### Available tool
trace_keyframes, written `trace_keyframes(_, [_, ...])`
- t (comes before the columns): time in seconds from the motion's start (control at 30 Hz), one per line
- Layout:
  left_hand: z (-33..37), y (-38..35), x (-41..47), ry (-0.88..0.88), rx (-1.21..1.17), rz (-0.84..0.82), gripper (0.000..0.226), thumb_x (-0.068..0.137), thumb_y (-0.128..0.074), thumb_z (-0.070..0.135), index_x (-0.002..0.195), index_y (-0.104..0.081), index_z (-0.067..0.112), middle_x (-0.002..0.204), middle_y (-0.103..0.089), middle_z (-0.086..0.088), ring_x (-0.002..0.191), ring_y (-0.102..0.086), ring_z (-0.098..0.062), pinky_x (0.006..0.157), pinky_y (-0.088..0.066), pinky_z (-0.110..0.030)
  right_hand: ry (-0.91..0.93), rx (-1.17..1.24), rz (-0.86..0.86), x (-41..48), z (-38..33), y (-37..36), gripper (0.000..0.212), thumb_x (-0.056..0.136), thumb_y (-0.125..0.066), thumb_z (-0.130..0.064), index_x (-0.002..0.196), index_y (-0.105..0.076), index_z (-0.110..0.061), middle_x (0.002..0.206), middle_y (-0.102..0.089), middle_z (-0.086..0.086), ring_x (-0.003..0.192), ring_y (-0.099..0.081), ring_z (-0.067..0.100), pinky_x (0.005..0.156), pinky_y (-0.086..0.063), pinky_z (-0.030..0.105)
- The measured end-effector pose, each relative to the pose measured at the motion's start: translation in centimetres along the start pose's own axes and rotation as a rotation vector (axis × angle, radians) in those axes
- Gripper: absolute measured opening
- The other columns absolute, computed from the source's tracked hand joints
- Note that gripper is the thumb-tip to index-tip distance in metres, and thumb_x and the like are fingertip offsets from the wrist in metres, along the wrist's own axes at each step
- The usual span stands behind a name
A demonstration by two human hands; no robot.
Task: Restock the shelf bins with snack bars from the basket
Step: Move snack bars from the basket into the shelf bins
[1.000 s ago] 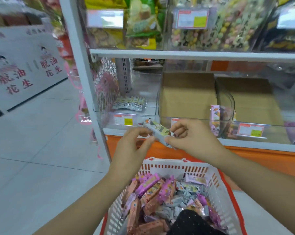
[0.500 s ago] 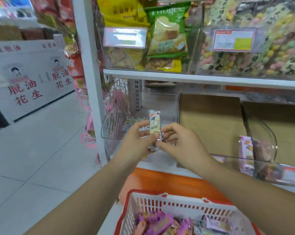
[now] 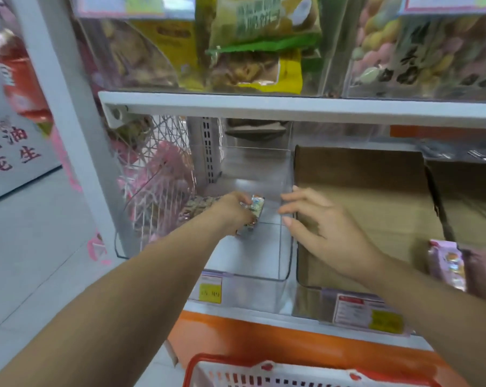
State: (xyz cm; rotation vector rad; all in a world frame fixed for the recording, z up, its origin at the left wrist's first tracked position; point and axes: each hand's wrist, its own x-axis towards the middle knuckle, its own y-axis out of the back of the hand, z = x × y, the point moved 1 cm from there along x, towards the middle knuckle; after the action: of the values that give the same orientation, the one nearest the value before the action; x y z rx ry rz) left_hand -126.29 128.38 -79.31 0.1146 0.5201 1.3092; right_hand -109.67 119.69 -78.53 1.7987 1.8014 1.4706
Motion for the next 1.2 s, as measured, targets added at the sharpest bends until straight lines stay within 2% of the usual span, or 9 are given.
trace_keyframes(0.1, [-0.3,-0.7,1.9,-0.021,0.139,0.039,0.02,0.09,-0.06,0.006,0.08,-0.051,0.021,0.089,-0.057,-0.013,0.07,-0.054,-0.026,0.058,-0.051,-0.032,0.02,0.041,0.048,0.1,0.3,-0.4,0.039,0.085,-0.044,-0.049,0.099,-0.071,-0.024,0.115,-0.058,-0.013,0.119,-0.049,0.006,0.098,-0.031,0.009])
trace_keyframes(0.23, [-0.1,-1.7,3.4,-0.01,0.169,-0.03,0.018,0.093,-0.058,0.01,0.077,-0.053,0.017,0.072,-0.052,-0.01,0.062,-0.051,-0.028,0.054,-0.044,-0.032,0.014,0.096,0.067,0.2,0.5,-0.5,0.037,0.083,-0.046,-0.049,0.096,-0.071,-0.024,0.113,-0.06,-0.011,0.119,-0.048,0.004,0.097,-0.031,0.008])
trace_keyframes(0.3, [0.4,-1.9,3.8,-0.064,0.334,-0.039,0.007,0.093,-0.055,0.011,0.09,-0.06,0.015,0.08,-0.055,-0.012,0.064,-0.053,-0.03,0.06,-0.046,-0.034,0.02,0.107,0.078,0.2,0.6,-0.5,0.037,0.082,-0.047,-0.048,0.096,-0.071,-0.024,0.112,-0.06,-0.01,0.118,-0.048,0.002,0.097,-0.031,0.009])
trace_keyframes(0.4, [0.8,-2.0,4.0,-0.208,0.834,0.023,0.023,0.092,-0.054,0.019,0.11,-0.064,0.009,0.11,-0.064,-0.012,0.102,-0.061,-0.032,0.086,-0.05,-0.038,0.036,0.119,0.092,0.3,0.6,-0.5,0.036,0.083,-0.048,-0.047,0.095,-0.071,-0.023,0.111,-0.06,-0.008,0.117,-0.048,0.0,0.097,-0.031,0.008])
trace_keyframes(0.5, [0.2,-1.8,4.2,-0.284,1.068,0.004,0.024,0.088,-0.053,0.028,0.108,-0.062,0.017,0.114,-0.062,-0.01,0.104,-0.058,-0.031,0.086,-0.05,-0.039,0.035,0.132,0.091,0.2,0.7,-0.5,0.035,0.083,-0.048,-0.048,0.095,-0.071,-0.024,0.111,-0.06,-0.009,0.118,-0.046,-0.001,0.097,-0.03,0.007])
trace_keyframes(0.6, [-0.5,-1.2,4.1,-0.385,1.114,-0.082,0.042,0.085,-0.061,0.039,0.121,-0.055,0.02,0.125,-0.047,-0.01,0.115,-0.046,-0.032,0.094,-0.041,-0.036,0.039,0.145,0.091,0.2,0.6,-0.6,0.036,0.083,-0.048,-0.048,0.095,-0.071,-0.024,0.111,-0.059,-0.01,0.117,-0.046,-0.002,0.096,-0.028,0.005])
trace_keyframes(0.73, [-1.3,-0.8,4.0,-0.415,1.16,-0.254,0.05,0.089,-0.063,0.025,0.134,-0.049,0.007,0.145,-0.035,-0.014,0.131,-0.036,-0.031,0.105,-0.031,-0.032,0.048,0.143,0.103,0.2,0.6,-0.7,0.035,0.083,-0.048,-0.047,0.096,-0.071,-0.023,0.109,-0.058,-0.011,0.113,-0.042,-0.008,0.095,-0.026,0.003])
trace_keyframes(0.87, [-1.1,-1.0,4.1,-0.401,1.23,-0.153,0.044,0.097,-0.051,0.024,0.138,-0.045,0.009,0.146,-0.037,-0.007,0.13,-0.04,-0.029,0.102,-0.032,-0.031,0.05,0.152,0.104,0.2,0.6,-0.7,0.037,0.082,-0.047,-0.048,0.095,-0.071,-0.022,0.108,-0.058,-0.012,0.111,-0.037,-0.019,0.094,-0.024,0.001])
trace_keyframes(1.2, [-1.7,-0.8,5.3,-0.439,1.301,-0.187,0.051,0.096,-0.053,0.031,0.143,-0.039,0.018,0.158,-0.015,-0.003,0.139,-0.026,-0.034,0.11,-0.03,-0.046,0.053,0.138,0.105,0.2,0.5,-0.8,0.034,0.083,-0.048,-0.047,0.094,-0.07,-0.024,0.109,-0.055,-0.016,0.112,-0.036,-0.019,0.094,-0.024,0.001])
